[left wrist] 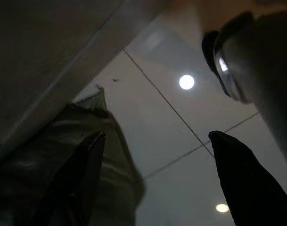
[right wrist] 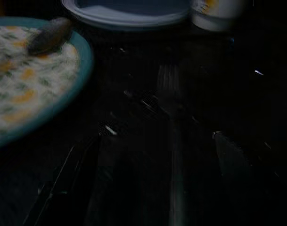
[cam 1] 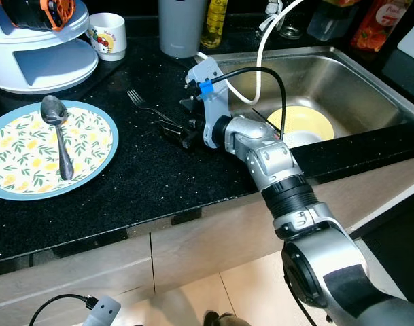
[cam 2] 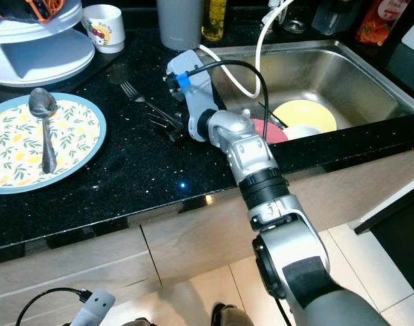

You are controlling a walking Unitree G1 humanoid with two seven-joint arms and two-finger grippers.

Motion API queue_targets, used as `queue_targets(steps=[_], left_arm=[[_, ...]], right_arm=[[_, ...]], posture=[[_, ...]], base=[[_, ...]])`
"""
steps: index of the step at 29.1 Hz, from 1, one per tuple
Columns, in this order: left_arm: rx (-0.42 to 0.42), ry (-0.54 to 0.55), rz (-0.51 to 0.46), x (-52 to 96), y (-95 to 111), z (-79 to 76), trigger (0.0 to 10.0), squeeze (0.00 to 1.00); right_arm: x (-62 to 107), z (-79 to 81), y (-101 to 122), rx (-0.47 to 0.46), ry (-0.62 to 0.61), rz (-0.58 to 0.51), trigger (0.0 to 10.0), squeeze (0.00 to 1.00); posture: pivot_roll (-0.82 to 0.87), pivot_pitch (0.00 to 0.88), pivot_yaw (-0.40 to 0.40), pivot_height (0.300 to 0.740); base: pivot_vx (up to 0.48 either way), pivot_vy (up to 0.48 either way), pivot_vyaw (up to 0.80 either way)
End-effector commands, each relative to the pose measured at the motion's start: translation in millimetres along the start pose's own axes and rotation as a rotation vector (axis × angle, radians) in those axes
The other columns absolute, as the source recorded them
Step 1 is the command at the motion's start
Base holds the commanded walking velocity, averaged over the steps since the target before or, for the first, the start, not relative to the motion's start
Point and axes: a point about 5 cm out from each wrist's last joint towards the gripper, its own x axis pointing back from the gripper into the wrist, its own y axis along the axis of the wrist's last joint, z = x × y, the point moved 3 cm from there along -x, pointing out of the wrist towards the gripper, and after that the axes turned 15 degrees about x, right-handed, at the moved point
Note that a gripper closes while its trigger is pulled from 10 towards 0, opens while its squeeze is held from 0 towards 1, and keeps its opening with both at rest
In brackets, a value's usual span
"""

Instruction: Kitchen organization

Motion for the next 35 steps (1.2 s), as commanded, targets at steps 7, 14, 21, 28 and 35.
queue_targets(steps=[7, 14, 21, 28, 35], left_arm=[[-0.011, -0.009, 0.059, 1.4, -18, -3.4, 10.0, 0.00], [-0.013, -0.013, 0.062, 1.4, -19, -4.4, 10.0, 0.00], [0.023, -0.041, 0.068, 1.4, -20, -9.1, 10.0, 0.00], [0.017, -0.016, 0.075, 1.4, -21, -6.1, 10.0, 0.00], [0.011, -0.010, 0.077, 1.4, -21, -5.2, 10.0, 0.00]], right_arm=[[-4.4, -4.2, -13, -0.091, -0.055, 0.101, 10.0, 0.00], [-1.8, -20.3, -12, -0.171, -0.160, 0.088, 10.0, 0.00], [9.5, -39.8, -20, -0.191, -0.244, 0.131, 10.0, 0.00], [18.4, -41.2, -41, -0.152, -0.226, 0.250, 10.0, 0.00], [16.5, -33.9, -48, -0.145, -0.203, 0.289, 10.0, 0.00]], posture=[[0.12, 0.072, -0.071, 0.740], [0.12, 0.074, -0.069, 0.740], [0.11, 0.082, -0.062, 0.740], [0.10, 0.085, -0.060, 0.740], [0.10, 0.086, -0.061, 0.740]], base=[[0.000, 0.000, 0.78], [0.000, 0.000, 0.10], [0.000, -0.067, 0.00], [0.000, -0.373, 0.00], [0.000, 0.000, 0.00]])
